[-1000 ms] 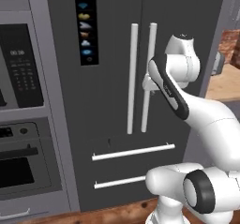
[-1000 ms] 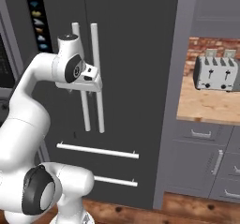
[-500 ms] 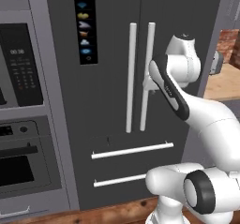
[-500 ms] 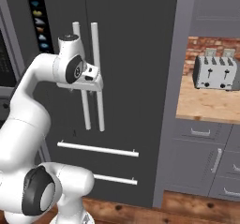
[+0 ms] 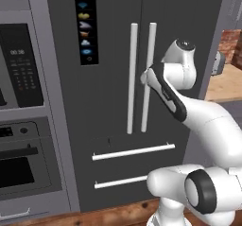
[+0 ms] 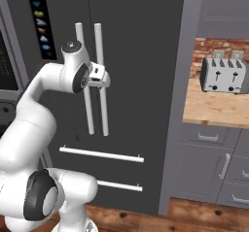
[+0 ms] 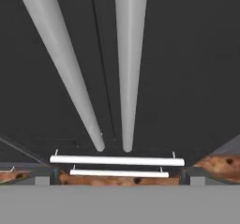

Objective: There is a bowl on the dining counter. Grab a lemon wedge from the fridge and place it in the bowl. Then get the liquor bottle and glass cup from the cabinet and place them next to the bowl.

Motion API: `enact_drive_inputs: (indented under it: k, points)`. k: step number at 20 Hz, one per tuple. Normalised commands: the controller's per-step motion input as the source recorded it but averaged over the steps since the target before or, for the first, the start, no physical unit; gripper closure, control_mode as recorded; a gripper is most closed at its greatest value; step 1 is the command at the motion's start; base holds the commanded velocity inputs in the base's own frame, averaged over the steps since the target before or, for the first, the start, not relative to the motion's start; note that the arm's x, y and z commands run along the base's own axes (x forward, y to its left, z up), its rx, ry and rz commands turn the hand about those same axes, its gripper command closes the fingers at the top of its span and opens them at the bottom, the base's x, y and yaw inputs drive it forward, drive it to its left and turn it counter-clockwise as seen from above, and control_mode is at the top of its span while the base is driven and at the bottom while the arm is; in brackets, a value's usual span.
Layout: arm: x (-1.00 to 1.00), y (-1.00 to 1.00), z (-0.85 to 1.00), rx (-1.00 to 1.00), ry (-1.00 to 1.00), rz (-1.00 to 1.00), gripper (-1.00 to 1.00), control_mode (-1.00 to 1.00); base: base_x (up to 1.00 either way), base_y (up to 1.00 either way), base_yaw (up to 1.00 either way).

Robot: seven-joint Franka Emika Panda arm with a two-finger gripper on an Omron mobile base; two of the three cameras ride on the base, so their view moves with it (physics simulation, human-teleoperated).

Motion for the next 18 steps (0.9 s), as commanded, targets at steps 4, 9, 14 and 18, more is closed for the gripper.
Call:
enact_drive_inputs:
  k: [4,9,14,18]
  points:
    - [0.79,0.0,0.0,0.01,-0.12,-0.01,-1.0,-1.0,0.0,0.0,0.0]
    - [0.57,0.0,0.0,0.0,-0.02,-0.08,-1.0,-1.0,0.0,0.0,0.0]
    - [0.28,0.0,0.0,0.0,-0.04,-0.09,-1.0,-1.0,0.0,0.0,0.0]
    - [0.25,0.0,-0.01,0.0,-0.09,-0.07,-1.0,-1.0,0.0,0.0,0.0]
